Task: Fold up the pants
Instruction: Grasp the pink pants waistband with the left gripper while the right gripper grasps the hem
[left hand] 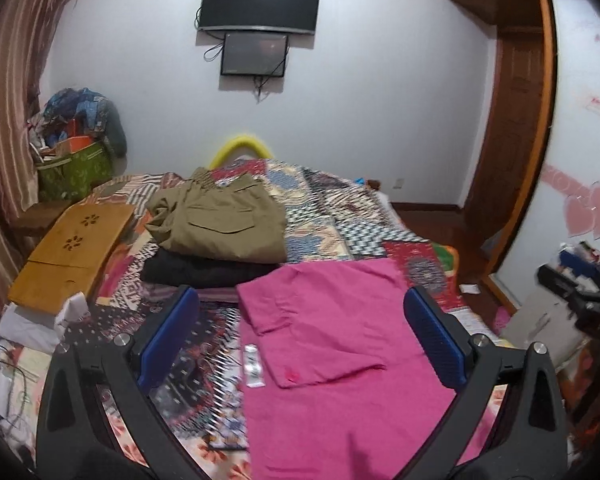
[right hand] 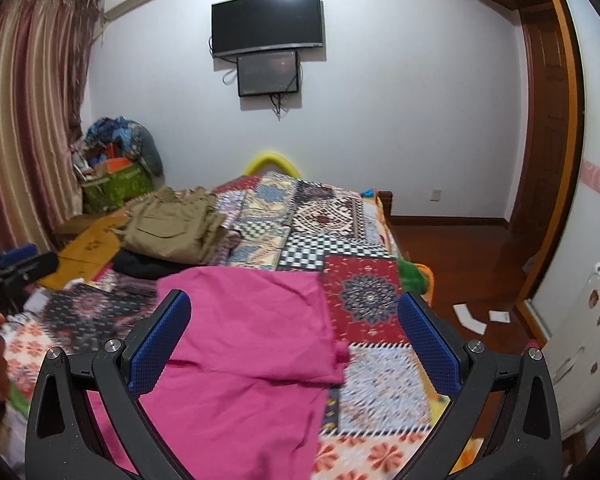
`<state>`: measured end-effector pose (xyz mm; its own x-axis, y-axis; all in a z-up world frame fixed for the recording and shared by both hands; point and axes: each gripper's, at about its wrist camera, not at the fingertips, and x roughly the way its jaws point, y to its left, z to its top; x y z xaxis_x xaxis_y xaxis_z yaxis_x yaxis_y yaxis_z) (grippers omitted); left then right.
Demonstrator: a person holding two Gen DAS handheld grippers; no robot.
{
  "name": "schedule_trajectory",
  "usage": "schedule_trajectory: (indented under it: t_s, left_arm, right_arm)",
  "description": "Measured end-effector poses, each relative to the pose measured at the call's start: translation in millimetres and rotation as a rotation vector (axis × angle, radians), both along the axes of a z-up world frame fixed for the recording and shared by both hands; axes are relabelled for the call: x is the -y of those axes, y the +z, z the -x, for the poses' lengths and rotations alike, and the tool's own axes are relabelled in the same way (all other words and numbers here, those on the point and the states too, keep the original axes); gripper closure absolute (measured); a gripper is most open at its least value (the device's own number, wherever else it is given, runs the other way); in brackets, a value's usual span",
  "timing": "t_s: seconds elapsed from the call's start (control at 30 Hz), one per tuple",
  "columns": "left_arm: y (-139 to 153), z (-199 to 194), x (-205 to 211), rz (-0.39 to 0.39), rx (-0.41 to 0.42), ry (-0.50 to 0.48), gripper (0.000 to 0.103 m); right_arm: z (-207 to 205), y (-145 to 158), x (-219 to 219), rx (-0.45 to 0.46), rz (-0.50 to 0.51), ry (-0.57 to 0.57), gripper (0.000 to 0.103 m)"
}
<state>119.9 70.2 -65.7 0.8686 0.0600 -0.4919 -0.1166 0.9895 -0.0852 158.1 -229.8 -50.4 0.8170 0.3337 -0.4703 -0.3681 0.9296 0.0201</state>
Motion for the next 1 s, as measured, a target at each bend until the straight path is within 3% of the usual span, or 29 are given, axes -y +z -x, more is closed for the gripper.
schedule_trajectory:
  t_s: [0.2, 0.4, 0.53, 0.7, 1.0]
  left_arm:
    - [-27.8, -45.1, -25.2, -0.042, -0.061, 0.022, 0.004]
    - [-59.8, -93.4, -48.3, 0.005, -0.154, -0.007, 0.024]
    - [-85.6, -124.5, -58.9, -0.021, -0.228, 0.013, 0.044]
    - [-115.4, -152.9, -74.1, -0.006, -0.289, 0.016, 0.049]
    - [-151.9, -182.1, -87.7, 0.051, -0.356, -0.028, 0.048]
  right_arm:
    - [-39.3, -10.8, 1.9, -0.034, 0.026, 0.023, 0.000]
    - [-85.2, -30.2, -2.8, -0.086, 0.053, 0.049, 0.011]
    - [-109.1, -51.4, -10.5, -0.128, 0.104, 0.069, 0.020]
    - [-142.5, -88.1, -24.3, -0.222, 0.174, 0.123, 0.039]
    - [-185.3, -124.2, -30.6, -0.339, 0.125, 0.181, 0.041]
